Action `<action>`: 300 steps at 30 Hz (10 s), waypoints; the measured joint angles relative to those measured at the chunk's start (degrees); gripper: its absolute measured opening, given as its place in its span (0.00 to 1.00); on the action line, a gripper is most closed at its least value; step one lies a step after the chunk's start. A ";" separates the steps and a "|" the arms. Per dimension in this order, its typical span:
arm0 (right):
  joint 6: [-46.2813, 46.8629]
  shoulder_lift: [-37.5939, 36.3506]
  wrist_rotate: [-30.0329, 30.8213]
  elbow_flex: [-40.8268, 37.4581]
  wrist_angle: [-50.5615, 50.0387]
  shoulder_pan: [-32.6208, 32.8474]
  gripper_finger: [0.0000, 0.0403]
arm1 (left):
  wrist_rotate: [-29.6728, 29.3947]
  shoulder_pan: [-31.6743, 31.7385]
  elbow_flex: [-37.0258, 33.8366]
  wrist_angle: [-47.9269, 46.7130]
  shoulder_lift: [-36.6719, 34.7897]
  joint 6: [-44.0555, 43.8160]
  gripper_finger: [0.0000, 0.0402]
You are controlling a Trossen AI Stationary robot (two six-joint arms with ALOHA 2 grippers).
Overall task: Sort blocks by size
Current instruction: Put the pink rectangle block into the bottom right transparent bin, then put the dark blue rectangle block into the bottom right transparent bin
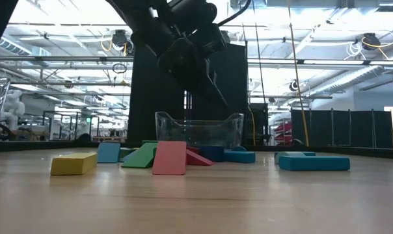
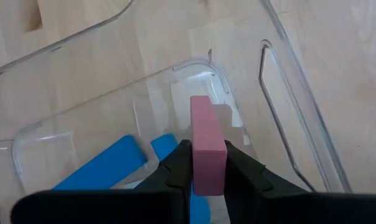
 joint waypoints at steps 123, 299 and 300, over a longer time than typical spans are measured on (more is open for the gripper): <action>-20.76 10.56 26.82 17.92 -0.45 -4.74 0.14 | -6.49 2.73 0.04 2.22 8.02 9.52 0.50; -48.67 17.40 24.53 7.10 33.20 -28.35 0.49 | -4.17 -5.75 7.93 13.62 8.27 0.62 0.14; -48.62 17.40 23.88 7.10 33.17 -28.35 0.49 | -4.17 -5.73 7.93 13.88 8.27 0.62 0.14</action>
